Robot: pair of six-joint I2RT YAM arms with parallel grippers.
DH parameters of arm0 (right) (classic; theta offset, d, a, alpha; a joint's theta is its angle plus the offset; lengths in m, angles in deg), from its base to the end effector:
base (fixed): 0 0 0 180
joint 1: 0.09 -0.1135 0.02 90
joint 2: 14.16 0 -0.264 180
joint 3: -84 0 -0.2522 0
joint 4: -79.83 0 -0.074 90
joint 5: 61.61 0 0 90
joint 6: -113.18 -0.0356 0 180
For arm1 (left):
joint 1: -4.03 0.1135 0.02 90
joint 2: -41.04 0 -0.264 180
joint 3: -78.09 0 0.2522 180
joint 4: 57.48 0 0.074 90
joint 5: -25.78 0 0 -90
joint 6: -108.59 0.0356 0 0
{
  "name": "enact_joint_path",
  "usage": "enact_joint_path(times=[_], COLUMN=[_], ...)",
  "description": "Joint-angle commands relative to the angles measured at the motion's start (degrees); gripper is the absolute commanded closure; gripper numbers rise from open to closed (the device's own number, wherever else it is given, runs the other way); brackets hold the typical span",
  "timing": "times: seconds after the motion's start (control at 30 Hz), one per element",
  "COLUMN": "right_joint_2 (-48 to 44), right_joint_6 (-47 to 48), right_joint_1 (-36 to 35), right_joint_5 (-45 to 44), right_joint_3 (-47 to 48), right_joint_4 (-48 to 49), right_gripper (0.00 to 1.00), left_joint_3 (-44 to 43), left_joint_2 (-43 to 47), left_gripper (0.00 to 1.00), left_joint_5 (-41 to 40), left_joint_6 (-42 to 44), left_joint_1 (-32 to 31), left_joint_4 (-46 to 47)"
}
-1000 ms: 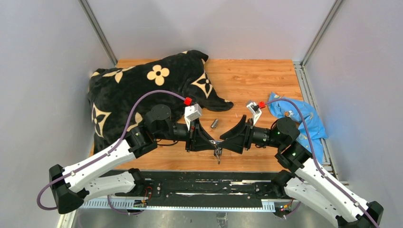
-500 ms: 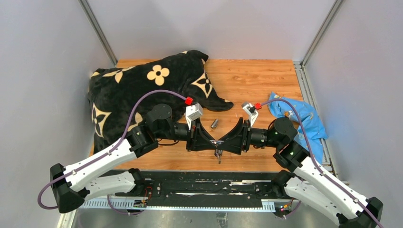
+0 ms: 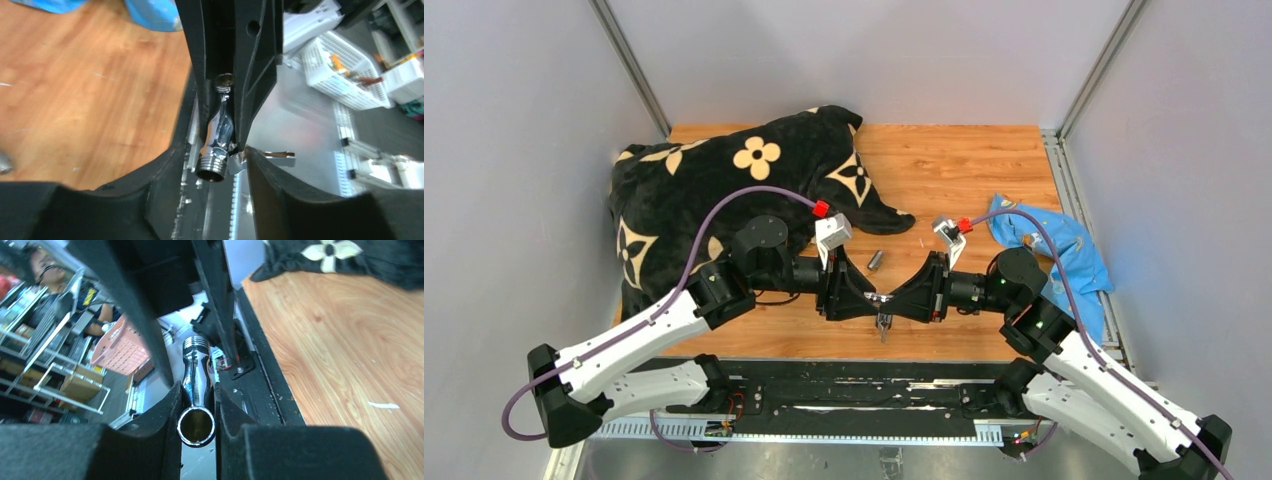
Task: Install the water faucets
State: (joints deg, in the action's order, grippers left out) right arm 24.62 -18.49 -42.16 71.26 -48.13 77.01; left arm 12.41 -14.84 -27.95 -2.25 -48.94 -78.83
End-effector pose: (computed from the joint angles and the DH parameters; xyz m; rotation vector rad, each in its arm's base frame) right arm 0.1046 0.1270 0.3296 -0.7094 1.6040 1.6662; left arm 0.1163 -0.1892 0.3544 1.0247 1.7031 -1.4441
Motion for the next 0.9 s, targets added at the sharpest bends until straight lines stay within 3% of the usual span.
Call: enact_joint_path(times=[0.0,0.07,0.1,0.2,0.27,0.4,0.67,0.87], right_joint_2=[-1.69,-3.68,-4.59,-7.63,-9.69,-9.13,-0.43,0.36], right_joint_6=[0.18,-0.25,-0.63,-4.63,-12.17,-24.60,-30.12,-33.73], right_joint_1=[-0.48,-0.16,-0.06,-0.04,-0.04,-0.12,-0.68,-0.69], right_joint_5=[-8.96,-13.80,-16.99,-30.84,-43.09,-55.82,-57.40,-56.05], right_joint_3=[1.40,1.34,1.62,2.11,1.05,0.59,4.06,1.01], right_joint_4=[-6.50,-8.30,-9.65,-16.38,-21.04,-26.71,-32.36,-28.80], right_gripper=[0.99,0.99,0.99,1.00,0.99,0.99,0.99,1.00], left_joint_3=[-4.42,-6.09,-7.32,-9.86,-10.22,-9.09,-1.93,-5.67], left_joint_2=[0.88,1.51,1.94,4.07,5.38,5.29,2.53,-5.39], left_gripper=[0.26,0.05,0.01,0.02,0.02,0.02,0.02,0.02], left_joint_5=[-6.74,-9.57,-11.79,-22.79,-33.58,-38.12,-37.13,-37.70], left_joint_6=[3.22,5.63,7.11,9.15,7.54,6.15,0.95,-1.71], left_joint_1=[0.28,0.29,0.24,0.24,0.24,-3.20,-9.61,-10.97], left_joint_4=[-3.35,-7.43,-10.17,-15.83,-16.80,-15.94,-5.82,-5.53])
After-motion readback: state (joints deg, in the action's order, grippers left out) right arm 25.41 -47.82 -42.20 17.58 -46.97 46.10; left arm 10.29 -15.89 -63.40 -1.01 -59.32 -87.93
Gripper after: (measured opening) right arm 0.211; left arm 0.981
